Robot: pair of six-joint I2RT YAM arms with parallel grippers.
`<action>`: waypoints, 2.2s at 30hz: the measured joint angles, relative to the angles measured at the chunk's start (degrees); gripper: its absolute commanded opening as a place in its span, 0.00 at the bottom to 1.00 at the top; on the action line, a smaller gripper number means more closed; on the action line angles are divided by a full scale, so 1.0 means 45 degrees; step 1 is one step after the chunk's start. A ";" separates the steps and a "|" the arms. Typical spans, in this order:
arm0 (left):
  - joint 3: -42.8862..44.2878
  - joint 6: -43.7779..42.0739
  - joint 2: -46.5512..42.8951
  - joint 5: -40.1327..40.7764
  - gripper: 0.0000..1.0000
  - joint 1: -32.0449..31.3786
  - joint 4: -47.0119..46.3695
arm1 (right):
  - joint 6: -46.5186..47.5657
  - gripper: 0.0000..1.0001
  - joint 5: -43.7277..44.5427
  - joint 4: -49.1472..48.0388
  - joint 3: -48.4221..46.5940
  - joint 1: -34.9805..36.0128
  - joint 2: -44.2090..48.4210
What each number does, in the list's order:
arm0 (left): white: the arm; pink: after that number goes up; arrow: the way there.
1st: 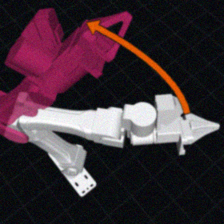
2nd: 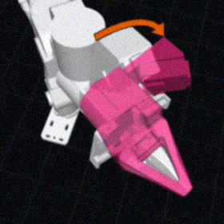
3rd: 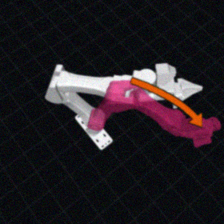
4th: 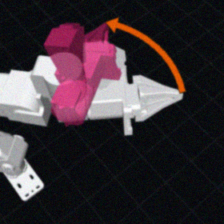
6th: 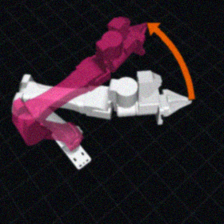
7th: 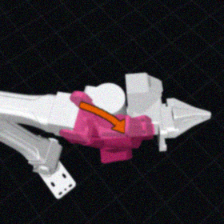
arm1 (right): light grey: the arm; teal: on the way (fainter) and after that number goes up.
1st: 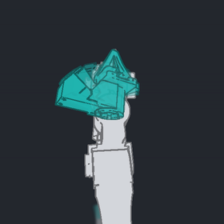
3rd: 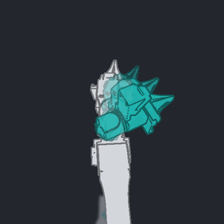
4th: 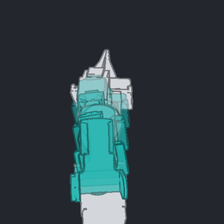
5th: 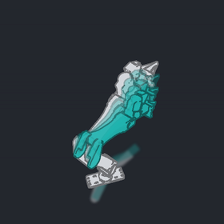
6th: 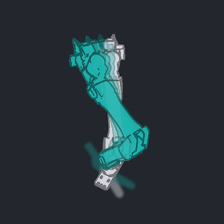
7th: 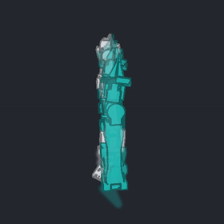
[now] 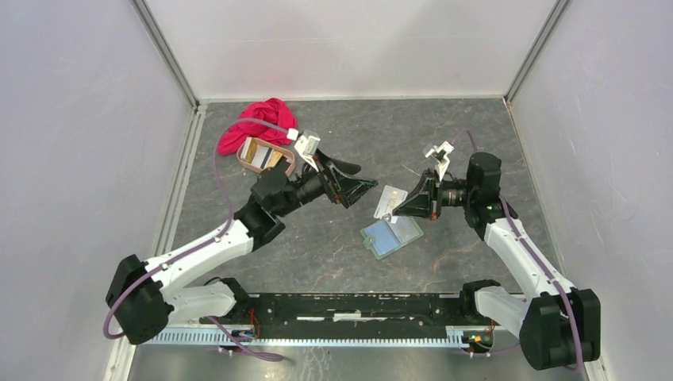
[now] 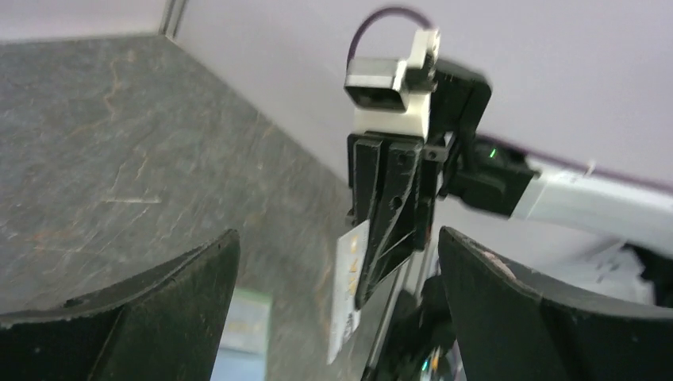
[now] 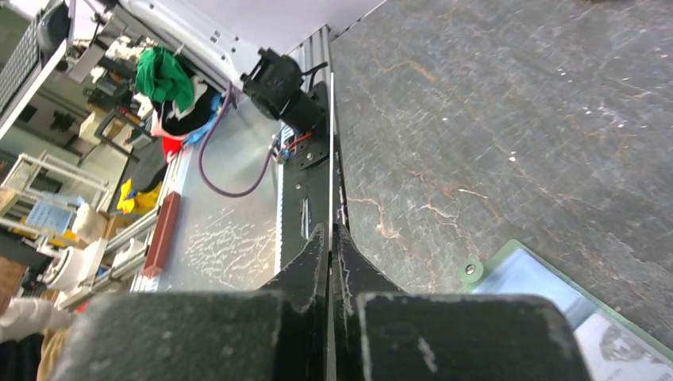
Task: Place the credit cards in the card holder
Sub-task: Pick up the credit card from the storage box, then insert the credit card into the card holder.
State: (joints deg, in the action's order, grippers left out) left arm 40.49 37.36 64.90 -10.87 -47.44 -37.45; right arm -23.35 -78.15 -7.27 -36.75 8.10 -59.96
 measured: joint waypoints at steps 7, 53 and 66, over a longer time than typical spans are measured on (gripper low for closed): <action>0.2409 -0.2535 0.1015 -0.3861 0.90 0.0719 0.5863 | 0.1661 0.00 -0.0393 0.1073 -0.0024 0.0617 -0.0073; -0.2909 0.7339 0.4036 0.3060 0.02 -0.1817 0.0777 | 0.9034 0.00 0.9976 0.4600 0.0306 -0.1341 -0.3390; -0.1773 0.6727 0.6693 0.0340 0.02 -0.1899 -0.0602 | 0.9972 0.00 0.9296 0.5697 0.0024 -0.1336 -0.5343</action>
State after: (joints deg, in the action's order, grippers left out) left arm 32.51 67.64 95.02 -9.34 -55.99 -40.16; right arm 21.52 -36.32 18.37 -36.64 2.09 -84.01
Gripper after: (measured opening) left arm 0.034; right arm 0.006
